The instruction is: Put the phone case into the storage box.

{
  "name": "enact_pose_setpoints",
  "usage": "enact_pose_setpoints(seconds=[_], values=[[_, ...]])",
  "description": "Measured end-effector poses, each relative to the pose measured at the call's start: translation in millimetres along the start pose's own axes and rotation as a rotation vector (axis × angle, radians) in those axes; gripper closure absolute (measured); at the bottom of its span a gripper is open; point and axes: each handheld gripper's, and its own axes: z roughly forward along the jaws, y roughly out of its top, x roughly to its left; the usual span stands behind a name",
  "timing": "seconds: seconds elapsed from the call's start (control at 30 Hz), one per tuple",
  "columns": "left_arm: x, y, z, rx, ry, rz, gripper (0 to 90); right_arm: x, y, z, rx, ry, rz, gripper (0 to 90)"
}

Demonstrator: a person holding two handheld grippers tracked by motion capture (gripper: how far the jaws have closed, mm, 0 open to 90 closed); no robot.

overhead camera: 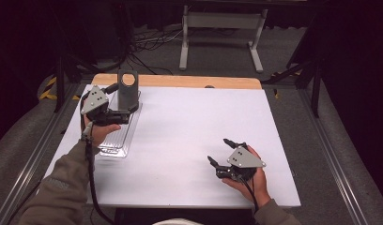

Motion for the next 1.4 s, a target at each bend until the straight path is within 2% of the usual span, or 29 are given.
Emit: enact_pose_setpoints(seconds=[0.17,0.43,0.53,0.6,0.7,0.87,1.07,1.23,1.4], values=[[-5.4,-0.6,-1.9,-0.005,-0.019,0.001,5.7,-2.0,1.4,2.3,-0.007,0.001,0.007,23.1],[-13.5,-3.8,-5.3,-0.006,-0.054,0.024,5.2,-7.7,4.5,9.2,-0.025,0.0,0.009,22.9],[-16.0,-3.9,-5.8,-0.008,-0.046,0.035,5.1,-10.1,5.7,12.9,-0.035,-0.01,0.004,22.9],[-16.2,-4.5,-6.9,-0.014,-0.053,0.024,4.6,-11.8,6.3,15.6,-0.035,-0.012,0.004,22.8],[-16.8,-5.4,-6.5,-0.019,-0.055,0.027,4.1,-13.3,6.6,17.5,-0.04,-0.009,0.004,22.8],[-20.3,-8.1,-6.3,-0.007,-0.064,0.024,3.7,-15.2,6.9,21.2,-0.045,-0.008,0.009,21.9],[-24.2,-10.6,-7.6,-0.01,-0.063,0.026,3.4,-13.4,8.4,19.8,-0.046,-0.013,0.006,20.8],[-27.0,-14.4,-7.2,-0.017,-0.075,0.001,3.9,-13.1,10.1,15.5,-0.06,-0.018,0.005,20.3],[-31.5,-14.6,-7.4,-0.017,-0.079,0.014,4.0,-11.6,10.9,11.6,-0.067,-0.017,-0.005,20.3]])
